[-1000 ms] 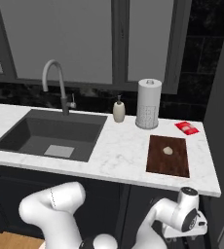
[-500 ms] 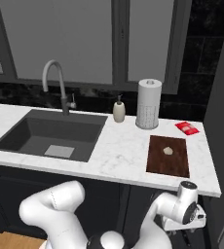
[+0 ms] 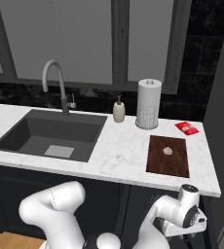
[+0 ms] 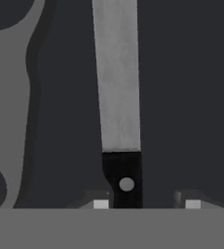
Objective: Place the appropriate cutting tool for cutting the garlic skin on the cutting board.
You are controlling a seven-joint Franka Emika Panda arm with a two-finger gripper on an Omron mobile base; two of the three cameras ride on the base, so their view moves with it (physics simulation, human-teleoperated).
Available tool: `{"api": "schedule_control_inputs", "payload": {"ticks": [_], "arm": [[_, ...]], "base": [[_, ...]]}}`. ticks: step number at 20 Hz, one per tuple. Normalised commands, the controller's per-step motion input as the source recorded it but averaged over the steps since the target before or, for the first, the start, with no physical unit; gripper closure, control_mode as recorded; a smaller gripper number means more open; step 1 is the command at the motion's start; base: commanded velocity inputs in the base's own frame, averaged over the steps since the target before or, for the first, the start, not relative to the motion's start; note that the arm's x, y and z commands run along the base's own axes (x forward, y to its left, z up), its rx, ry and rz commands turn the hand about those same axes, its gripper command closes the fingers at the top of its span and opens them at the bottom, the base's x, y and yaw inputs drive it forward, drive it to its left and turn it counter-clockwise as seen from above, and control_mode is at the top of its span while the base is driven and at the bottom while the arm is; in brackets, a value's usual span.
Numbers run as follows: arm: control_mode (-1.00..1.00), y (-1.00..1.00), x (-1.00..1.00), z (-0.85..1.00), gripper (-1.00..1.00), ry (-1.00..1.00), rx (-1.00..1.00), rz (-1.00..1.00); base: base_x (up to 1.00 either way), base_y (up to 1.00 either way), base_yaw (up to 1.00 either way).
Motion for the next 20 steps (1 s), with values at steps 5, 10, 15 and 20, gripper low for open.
{"api": "schedule_control_inputs", "payload": {"ticks": [5,10,15,20], "arm": [[-1.00,0.66,-0.47,-0.47,1.00,0.00,0.02,0.10],[-1.00,0.73,-0.26,-0.18,1.00,0.00,0.00,0.06],[-1.00,0.20,-0.11,0.11,1.00,0.00,0.01,0.01],[-1.00,-0.09,-0.10,0.77,1.00,-0.11,0.02,0.01]], "base": [[0.00,0.00,0.00],[0.00,0.00,0.00],[0.00,0.00,0.00],[0.00,0.00,0.00]]}}
